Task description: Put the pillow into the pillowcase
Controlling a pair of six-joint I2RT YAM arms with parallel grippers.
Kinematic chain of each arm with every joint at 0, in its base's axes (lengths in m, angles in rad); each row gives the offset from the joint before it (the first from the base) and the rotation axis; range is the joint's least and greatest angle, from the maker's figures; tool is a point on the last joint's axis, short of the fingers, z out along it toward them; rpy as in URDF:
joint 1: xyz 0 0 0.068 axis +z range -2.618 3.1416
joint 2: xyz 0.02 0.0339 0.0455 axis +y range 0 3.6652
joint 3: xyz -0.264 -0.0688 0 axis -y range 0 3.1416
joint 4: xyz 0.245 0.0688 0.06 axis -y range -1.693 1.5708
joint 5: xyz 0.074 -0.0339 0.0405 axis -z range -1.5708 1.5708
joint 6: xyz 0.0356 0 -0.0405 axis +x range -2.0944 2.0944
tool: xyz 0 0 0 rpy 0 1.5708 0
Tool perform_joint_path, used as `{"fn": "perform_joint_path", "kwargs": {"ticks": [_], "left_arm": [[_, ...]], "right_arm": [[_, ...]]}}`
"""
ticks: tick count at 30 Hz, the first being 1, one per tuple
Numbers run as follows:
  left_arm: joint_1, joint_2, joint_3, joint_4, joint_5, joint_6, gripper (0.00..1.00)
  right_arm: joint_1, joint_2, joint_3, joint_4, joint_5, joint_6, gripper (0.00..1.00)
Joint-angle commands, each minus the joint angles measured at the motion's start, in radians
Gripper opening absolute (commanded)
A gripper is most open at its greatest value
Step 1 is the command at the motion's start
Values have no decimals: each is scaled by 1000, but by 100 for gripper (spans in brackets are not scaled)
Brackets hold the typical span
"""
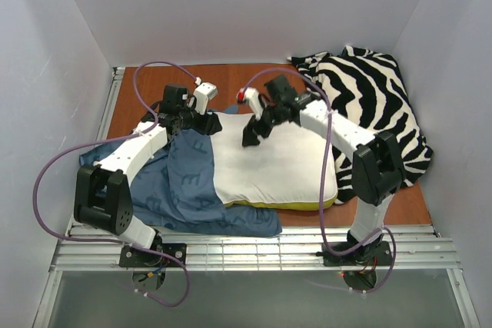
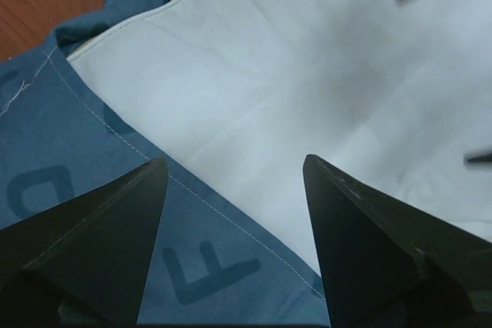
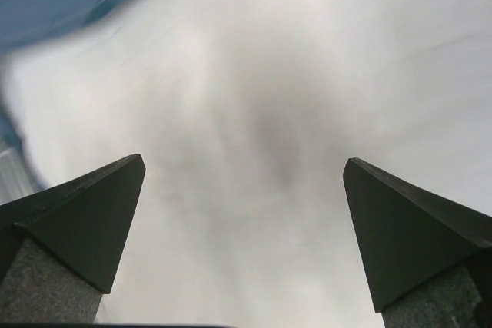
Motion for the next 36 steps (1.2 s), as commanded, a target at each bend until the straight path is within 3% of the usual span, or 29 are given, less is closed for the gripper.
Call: {"fn": "perform_joint_path", "kwargs": {"ticks": [1, 4, 9, 16, 17, 18, 20, 21, 22, 24, 28, 36], "left_arm": [[50, 11, 5, -5, 82, 33, 68], [58, 15, 1, -5, 131, 29, 69], [81, 32, 18, 2, 97, -13, 71], [102, 138, 156, -38, -57, -76, 74], [102, 172, 171, -43, -80, -82, 75], [102, 196, 191, -49, -100, -89, 74], [102, 273, 254, -64, -148, -115, 74], [102, 299, 275, -71, -157, -122, 74], [102, 326, 295, -77, -169, -124, 74], [102, 408, 355, -89, -202, -136, 73], [93, 497, 401, -94, -154, -93, 74], [-14, 580, 441, -48, -122, -46, 77]], "right_arm": [[-110, 115, 206, -19, 56, -72, 99], [-155, 252, 348, -19, 54, -105, 99], [-157, 442, 517, -23, -10, -138, 99], [-114, 539, 478, -44, -91, -176, 99], [-97, 533, 458, -50, -91, -188, 94], [-88, 528, 438, -58, -88, -229, 72], [-54, 495, 358, -50, -30, -271, 47], [-40, 482, 325, -41, -1, -291, 14], [-28, 465, 253, 21, 84, -305, 5], [9, 418, 167, 106, 213, -320, 1], [37, 407, 96, 177, 303, -354, 1], [37, 412, 77, 203, 295, -319, 1]]}}
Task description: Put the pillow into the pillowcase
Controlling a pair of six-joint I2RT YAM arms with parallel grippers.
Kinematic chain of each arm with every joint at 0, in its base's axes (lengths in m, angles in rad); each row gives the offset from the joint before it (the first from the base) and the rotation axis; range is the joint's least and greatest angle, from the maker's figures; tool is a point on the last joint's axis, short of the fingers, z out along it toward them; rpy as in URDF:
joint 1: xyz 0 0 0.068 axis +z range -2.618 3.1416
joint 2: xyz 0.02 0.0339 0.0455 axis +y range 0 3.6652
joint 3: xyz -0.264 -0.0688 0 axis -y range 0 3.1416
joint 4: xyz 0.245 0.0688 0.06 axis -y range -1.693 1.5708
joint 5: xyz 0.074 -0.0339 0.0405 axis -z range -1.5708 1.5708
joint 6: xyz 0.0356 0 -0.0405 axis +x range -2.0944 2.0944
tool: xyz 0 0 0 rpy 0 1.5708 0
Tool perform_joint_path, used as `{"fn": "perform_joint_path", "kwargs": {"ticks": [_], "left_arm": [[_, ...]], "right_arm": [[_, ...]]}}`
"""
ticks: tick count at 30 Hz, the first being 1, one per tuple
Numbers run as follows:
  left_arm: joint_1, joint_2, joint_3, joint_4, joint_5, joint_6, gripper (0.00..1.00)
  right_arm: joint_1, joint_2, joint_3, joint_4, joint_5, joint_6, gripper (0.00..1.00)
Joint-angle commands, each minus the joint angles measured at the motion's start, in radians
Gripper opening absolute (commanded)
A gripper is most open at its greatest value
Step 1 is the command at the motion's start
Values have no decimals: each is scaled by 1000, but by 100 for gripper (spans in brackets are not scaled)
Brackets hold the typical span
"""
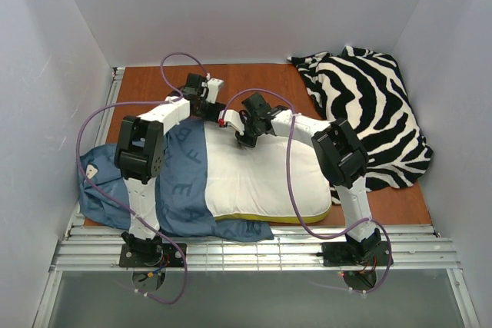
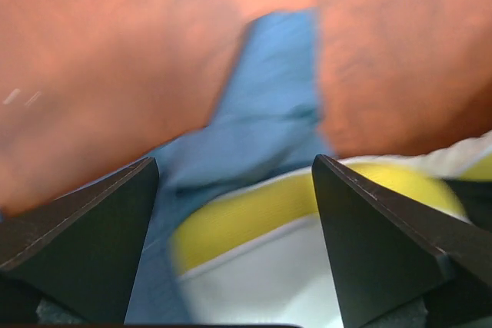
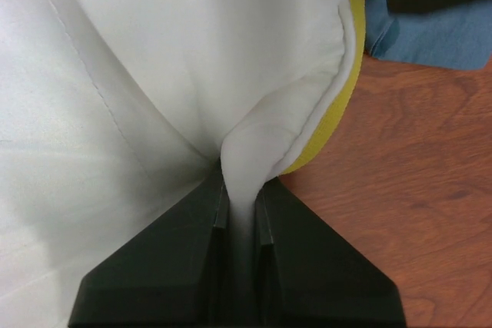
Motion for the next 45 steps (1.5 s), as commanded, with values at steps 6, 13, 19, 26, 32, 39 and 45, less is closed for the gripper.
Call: {"fn": "perform_joint_path", "kwargs": {"ticks": [6, 13, 19, 26, 32, 39, 45], "left_arm": [[-77, 121, 76, 7, -84, -6, 77], [-75, 178, 109, -39, -84, -24, 13], [-75, 184, 120, -47, -39, -29, 0], [-75, 160, 90, -35, -18, -17, 0], [-75, 151, 103, -32, 47, -32, 0], [-84, 99, 157, 14, 387, -165, 0], [-127, 102, 252, 69, 614, -352, 0]], "right_arm": [[7, 9, -86, 4, 64, 31, 1], [7, -73, -123, 31, 31, 66, 1], [-83, -148, -77, -18, 43, 88, 99], [-213, -45, 90, -273, -38, -10, 99], [-207, 28, 70, -430, -193, -82, 83], [-168, 10, 151, -376, -282, 6, 1], [-37, -151, 75, -215, -221, 71, 1]]}}
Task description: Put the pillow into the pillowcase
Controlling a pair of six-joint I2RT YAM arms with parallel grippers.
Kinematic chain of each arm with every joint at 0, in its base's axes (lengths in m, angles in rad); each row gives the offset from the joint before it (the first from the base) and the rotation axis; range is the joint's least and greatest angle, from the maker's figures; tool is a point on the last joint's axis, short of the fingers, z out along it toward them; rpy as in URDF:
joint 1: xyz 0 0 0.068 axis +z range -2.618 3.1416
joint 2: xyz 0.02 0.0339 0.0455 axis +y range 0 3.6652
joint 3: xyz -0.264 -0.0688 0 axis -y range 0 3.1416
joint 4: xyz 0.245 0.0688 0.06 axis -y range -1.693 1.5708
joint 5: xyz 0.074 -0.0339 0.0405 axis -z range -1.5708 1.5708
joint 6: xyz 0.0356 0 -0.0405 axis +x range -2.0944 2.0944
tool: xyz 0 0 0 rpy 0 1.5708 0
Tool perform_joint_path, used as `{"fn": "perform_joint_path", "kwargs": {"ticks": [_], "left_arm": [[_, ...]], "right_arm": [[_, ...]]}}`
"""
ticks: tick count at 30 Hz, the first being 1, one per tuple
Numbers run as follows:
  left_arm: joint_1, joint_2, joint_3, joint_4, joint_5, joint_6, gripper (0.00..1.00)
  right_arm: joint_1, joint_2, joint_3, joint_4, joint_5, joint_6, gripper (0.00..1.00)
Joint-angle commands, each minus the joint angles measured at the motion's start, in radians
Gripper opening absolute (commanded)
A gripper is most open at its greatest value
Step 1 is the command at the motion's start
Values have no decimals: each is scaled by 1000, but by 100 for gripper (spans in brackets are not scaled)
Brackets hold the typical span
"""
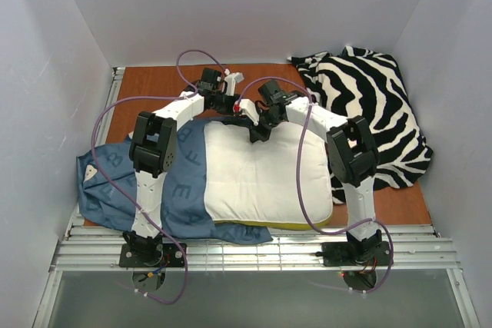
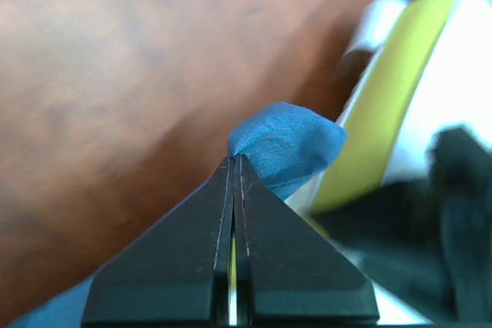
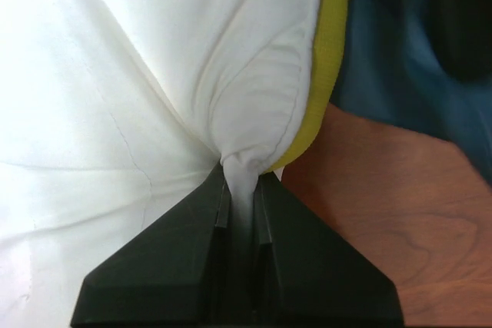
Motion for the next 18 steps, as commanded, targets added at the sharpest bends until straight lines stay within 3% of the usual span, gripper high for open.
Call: {"fn": "perform_joint_path", "kwargs": {"ticks": [1, 13, 18], "left_arm": [[-44, -49, 58, 73, 232, -159, 0], [-62, -10, -48, 516, 450, -573, 0], [-71, 44, 0, 526, 457, -512, 0]], "right_arm": [[107, -139, -43, 104, -18, 47, 1], [140, -259, -180, 225, 59, 115, 1], [115, -246, -217, 277, 99, 127, 1]]}}
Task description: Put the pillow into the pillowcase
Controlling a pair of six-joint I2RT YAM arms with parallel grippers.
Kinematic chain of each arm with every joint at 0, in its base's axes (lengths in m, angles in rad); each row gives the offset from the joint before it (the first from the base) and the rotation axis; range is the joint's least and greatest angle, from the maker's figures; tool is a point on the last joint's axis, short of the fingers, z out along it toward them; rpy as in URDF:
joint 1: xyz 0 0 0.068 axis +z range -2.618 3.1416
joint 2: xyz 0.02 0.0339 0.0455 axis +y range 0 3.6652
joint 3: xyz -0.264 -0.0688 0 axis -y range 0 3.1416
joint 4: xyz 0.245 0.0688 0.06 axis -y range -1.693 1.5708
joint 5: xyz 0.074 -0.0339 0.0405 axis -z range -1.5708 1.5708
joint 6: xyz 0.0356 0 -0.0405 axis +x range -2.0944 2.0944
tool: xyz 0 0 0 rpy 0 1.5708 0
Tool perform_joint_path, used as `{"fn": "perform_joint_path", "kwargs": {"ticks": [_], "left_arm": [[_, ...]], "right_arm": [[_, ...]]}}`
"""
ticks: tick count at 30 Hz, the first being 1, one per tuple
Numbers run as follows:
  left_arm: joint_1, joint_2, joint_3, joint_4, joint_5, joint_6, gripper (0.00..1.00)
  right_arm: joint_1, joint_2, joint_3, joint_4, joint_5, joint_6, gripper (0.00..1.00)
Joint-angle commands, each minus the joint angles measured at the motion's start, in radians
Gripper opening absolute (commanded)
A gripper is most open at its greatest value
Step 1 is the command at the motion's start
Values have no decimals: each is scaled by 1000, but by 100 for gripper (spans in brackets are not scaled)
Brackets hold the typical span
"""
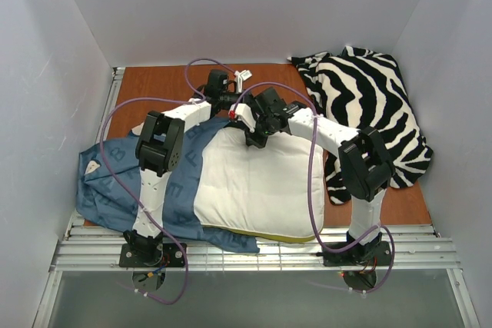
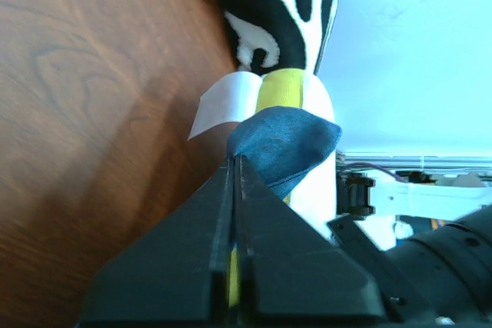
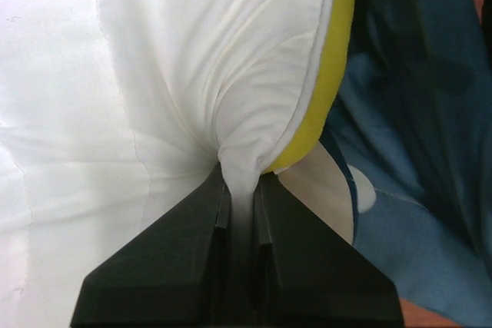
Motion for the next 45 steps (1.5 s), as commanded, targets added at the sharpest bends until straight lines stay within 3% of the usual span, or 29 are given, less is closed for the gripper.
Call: {"fn": "perform_joint_path", "kwargs": {"ticks": [1, 2, 3, 6, 8, 11, 14, 19, 21, 30, 36, 43, 44, 45], "left_arm": [[-27, 30, 96, 31, 19, 49, 3], [-11, 64, 151, -164, -36, 94, 22], [6, 66, 198, -227, -93, 166, 39], [126, -17, 187, -307, -315, 244, 59], [206, -95, 209, -402, -467, 382, 70], [226, -205, 188, -534, -727, 624, 71], [197, -417, -20, -557, -875, 805, 71], [59, -618, -247, -614, -1066, 861, 71], [4, -652, -324, -613, -1118, 857, 88], [-127, -654, -474, -596, -1307, 835, 79], [-145, -655, -574, -492, -1509, 944, 72], [-145, -635, -522, -481, -1488, 959, 35], [-141, -622, -502, -481, -1465, 959, 21], [-132, -606, -492, -482, -1451, 950, 15]], "right_arm": [[-15, -7, -4, 123, -8, 36, 1], [-24, 4, 4, 126, -12, 47, 1], [-33, 13, 17, 126, -17, 62, 1], [-69, 40, 25, 143, -25, 114, 1], [-93, 68, 30, 145, -48, 139, 1], [-101, 102, 47, 148, -63, 171, 1], [-102, 129, 73, 151, -87, 209, 1], [-102, 168, 99, 149, -98, 254, 1], [-104, 171, 99, 149, -101, 274, 1], [-109, 169, 93, 149, -146, 369, 1], [-112, 173, 84, 151, -152, 383, 1], [-113, 179, 77, 151, -158, 400, 1], [-113, 180, 77, 149, -161, 407, 1], [-112, 183, 80, 149, -166, 410, 1]]}}
